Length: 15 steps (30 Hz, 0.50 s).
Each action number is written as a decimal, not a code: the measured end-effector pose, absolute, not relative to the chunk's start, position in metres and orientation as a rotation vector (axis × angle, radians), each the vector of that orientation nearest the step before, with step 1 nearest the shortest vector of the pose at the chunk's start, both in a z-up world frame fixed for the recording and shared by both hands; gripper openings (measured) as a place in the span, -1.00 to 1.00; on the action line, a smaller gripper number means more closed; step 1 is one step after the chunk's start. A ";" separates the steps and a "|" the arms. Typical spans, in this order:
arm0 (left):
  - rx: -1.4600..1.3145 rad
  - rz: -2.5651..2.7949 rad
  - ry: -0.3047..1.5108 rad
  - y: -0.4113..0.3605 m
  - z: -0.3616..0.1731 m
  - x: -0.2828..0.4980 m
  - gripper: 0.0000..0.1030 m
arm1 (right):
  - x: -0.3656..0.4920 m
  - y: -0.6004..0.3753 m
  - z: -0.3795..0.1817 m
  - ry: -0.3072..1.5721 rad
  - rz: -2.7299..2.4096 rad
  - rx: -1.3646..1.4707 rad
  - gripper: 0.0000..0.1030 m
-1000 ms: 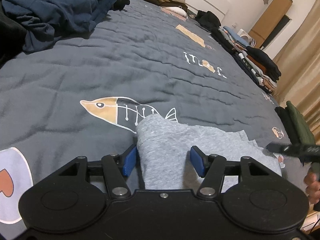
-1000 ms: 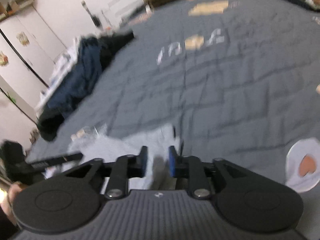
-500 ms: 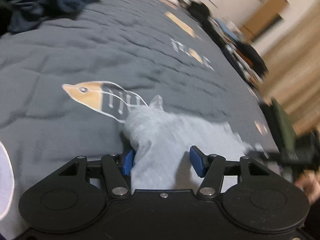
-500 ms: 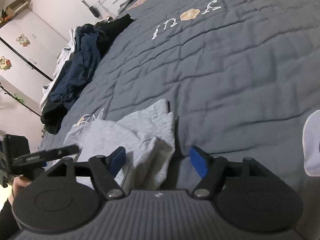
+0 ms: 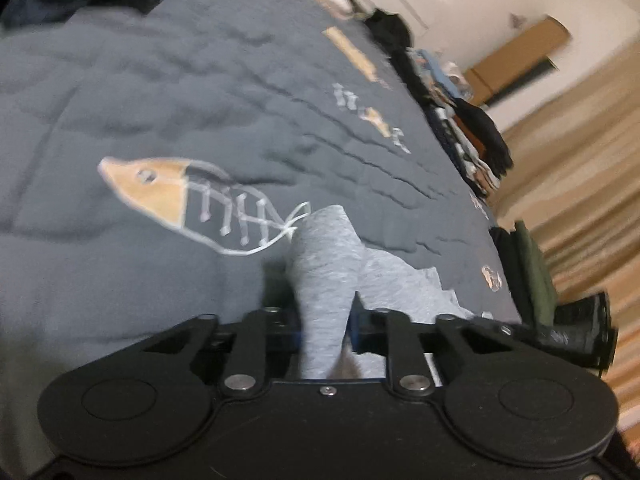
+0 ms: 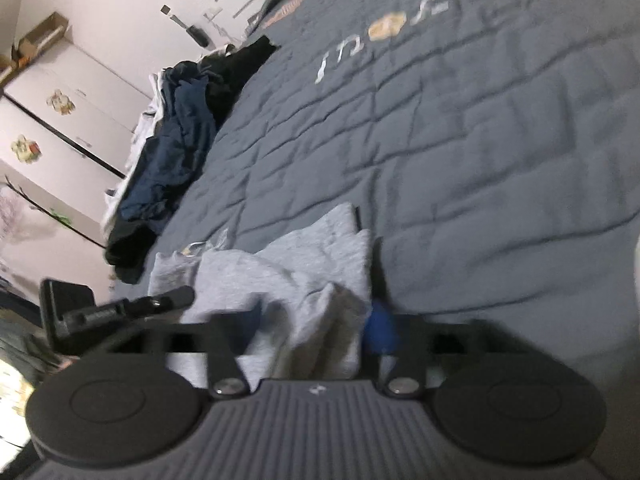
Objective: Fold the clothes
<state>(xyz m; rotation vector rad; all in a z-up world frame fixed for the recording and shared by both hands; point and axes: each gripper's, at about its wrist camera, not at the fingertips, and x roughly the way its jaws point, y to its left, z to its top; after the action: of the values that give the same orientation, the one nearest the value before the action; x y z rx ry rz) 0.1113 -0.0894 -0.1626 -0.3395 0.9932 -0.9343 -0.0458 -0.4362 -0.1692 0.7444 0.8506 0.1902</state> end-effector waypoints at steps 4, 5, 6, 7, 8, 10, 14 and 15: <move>-0.292 -0.960 0.896 -0.089 -0.142 0.104 -0.84 | -0.036 -0.426 -0.163 0.840 0.194 0.732 -0.76; -0.292 -0.960 0.877 -0.087 -0.136 0.103 -0.85 | -0.034 -0.423 -0.159 0.825 0.195 0.730 -0.77; -0.297 -0.960 0.865 -0.083 -0.129 0.105 -0.85 | -0.032 -0.421 -0.154 0.801 0.194 0.726 -0.78; -0.301 -0.958 0.854 -0.079 -0.122 0.106 -0.85 | -0.029 -0.419 -0.149 0.776 0.193 0.722 -0.78; -0.309 -0.957 0.826 -0.073 -0.113 0.108 -0.85 | -0.027 -0.416 -0.143 0.750 0.192 0.717 -0.78; -0.334 -0.949 0.760 -0.060 -0.095 0.111 -0.85 | -0.023 -0.411 -0.127 0.662 0.212 0.711 -0.78; -0.390 -0.896 0.625 -0.038 -0.068 0.118 -0.85 | -0.012 -0.399 -0.097 0.511 0.258 0.681 -0.79; -0.397 -0.876 0.598 -0.035 -0.066 0.119 -0.84 | -0.007 -0.396 -0.092 0.485 0.265 0.661 -0.79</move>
<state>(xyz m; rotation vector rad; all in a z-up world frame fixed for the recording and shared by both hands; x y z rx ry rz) 0.1195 -0.0352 -0.0661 -0.3974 0.5979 -0.8759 -0.0072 -0.3962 -0.0918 0.6612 0.4855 0.2647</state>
